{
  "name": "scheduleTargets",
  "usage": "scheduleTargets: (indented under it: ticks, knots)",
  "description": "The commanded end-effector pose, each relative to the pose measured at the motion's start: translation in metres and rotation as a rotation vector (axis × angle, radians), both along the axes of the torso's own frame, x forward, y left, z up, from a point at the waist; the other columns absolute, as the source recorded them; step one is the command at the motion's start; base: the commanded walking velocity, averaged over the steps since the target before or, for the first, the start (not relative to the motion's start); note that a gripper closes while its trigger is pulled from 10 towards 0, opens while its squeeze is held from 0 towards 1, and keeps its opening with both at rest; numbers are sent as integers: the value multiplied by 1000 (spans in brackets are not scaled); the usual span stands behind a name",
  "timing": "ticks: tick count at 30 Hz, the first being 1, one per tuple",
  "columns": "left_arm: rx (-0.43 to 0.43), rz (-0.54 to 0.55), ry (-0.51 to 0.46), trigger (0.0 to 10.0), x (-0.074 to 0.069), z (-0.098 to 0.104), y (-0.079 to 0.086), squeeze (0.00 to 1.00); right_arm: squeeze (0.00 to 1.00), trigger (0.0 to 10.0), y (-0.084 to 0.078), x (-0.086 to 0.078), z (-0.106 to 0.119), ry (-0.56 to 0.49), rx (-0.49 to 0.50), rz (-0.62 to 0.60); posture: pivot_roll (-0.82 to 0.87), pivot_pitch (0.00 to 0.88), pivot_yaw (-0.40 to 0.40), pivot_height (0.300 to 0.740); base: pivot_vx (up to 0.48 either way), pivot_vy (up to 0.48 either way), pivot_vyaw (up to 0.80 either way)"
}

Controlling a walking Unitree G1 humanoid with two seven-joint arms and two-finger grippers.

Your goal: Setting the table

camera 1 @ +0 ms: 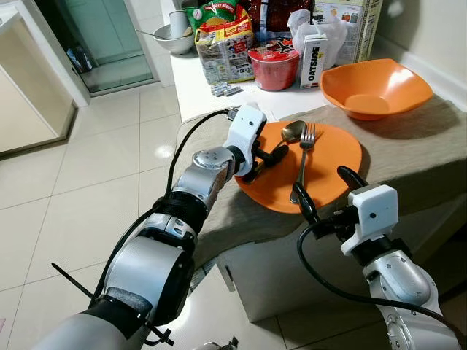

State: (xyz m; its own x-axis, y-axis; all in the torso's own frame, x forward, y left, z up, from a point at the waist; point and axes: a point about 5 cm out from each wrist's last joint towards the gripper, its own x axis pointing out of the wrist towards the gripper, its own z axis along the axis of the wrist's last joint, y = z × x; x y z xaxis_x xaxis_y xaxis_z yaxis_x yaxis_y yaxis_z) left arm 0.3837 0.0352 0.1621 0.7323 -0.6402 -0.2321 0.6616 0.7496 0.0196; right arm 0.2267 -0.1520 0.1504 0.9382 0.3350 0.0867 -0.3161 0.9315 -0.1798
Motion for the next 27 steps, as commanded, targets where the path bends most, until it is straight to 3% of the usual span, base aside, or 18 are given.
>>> scheduleTargets:
  ticks: [1,9,10,15,27]
  knots:
    - [55,-1,72,10000,-6,-21,4,0,0,10000,5,0,3,-14,7,14,-278,26,168,740,0,0,0]
    - [63,17,41,10000,-4,-18,5,0,0,10000,5,0,3,-16,7,13,-280,28,169,740,0,0,0]
    - [57,21,37,0,-4,-17,5,0,0,10000,5,0,3,-16,6,12,-280,28,169,740,0,0,0]
    - [52,76,4,0,1,-12,12,0,0,10000,6,1,2,-15,7,12,-278,29,170,740,0,0,0]
    - [30,30,72,0,-1,-17,10,0,0,10000,8,1,2,-12,8,15,-276,31,170,740,0,0,0]
